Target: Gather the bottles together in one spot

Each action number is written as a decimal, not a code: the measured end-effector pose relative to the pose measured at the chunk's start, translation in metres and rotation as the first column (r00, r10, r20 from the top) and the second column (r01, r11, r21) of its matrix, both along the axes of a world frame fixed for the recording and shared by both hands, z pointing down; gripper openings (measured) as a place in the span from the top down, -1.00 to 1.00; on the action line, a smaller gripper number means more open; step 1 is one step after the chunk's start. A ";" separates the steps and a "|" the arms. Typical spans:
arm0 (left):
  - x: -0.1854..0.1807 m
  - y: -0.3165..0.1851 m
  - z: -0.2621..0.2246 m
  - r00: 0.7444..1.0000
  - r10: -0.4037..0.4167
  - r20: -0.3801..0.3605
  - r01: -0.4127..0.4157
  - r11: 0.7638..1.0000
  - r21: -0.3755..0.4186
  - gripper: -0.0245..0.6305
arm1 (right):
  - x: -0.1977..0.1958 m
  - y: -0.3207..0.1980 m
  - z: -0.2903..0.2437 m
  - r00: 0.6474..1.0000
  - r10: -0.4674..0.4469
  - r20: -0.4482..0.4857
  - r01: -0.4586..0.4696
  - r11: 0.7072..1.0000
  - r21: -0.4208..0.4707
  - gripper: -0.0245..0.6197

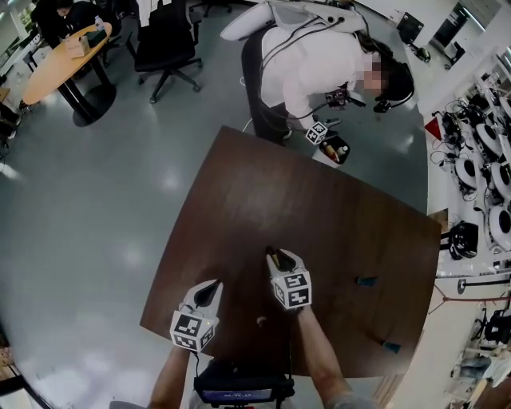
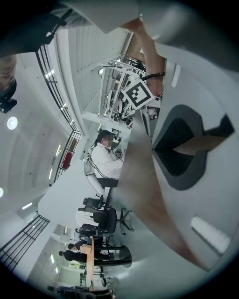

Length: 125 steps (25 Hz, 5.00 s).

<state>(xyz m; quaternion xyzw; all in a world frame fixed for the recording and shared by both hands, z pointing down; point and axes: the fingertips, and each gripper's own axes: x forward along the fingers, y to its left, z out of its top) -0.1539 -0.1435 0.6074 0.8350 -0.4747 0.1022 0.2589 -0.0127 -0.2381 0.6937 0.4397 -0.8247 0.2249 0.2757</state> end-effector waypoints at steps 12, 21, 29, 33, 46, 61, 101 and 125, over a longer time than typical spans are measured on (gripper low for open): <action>-0.009 -0.008 0.006 1.000 -0.009 -0.007 0.009 1.000 -0.027 0.92 | -0.013 -0.003 0.017 0.999 -0.042 -0.020 0.040 0.995 -0.097 0.40; -0.011 -0.010 0.009 1.000 -0.009 -0.005 0.009 0.999 -0.034 0.92 | -0.014 0.003 0.027 0.997 -0.055 -0.053 0.047 0.989 -0.140 0.43; -0.011 -0.008 0.011 1.000 -0.011 -0.005 0.011 0.999 -0.037 0.92 | -0.006 0.005 0.024 0.997 -0.047 -0.054 0.039 0.990 -0.135 0.46; -0.009 -0.009 0.009 1.000 -0.004 -0.006 0.004 0.999 -0.035 0.92 | -0.003 0.005 0.018 0.998 -0.036 -0.053 0.029 0.993 -0.118 0.46; 0.000 -0.005 0.007 1.000 0.027 -0.012 -0.028 0.999 -0.033 0.92 | 0.012 0.013 0.001 0.999 0.007 -0.035 -0.008 0.999 -0.050 0.46; 0.009 0.000 0.001 0.997 0.078 -0.005 -0.078 0.997 -0.024 0.92 | 0.041 0.037 -0.020 0.994 0.106 0.011 -0.106 0.994 0.010 0.46; 0.052 0.092 0.001 0.974 0.224 0.024 -0.224 0.975 -0.006 0.92 | 0.053 0.198 -0.039 0.960 0.191 0.205 -0.220 0.967 0.126 0.46; 0.056 0.118 0.020 0.971 0.237 0.031 -0.237 0.971 0.012 0.92 | 0.043 0.216 -0.039 0.963 0.147 0.228 -0.204 0.945 0.255 0.52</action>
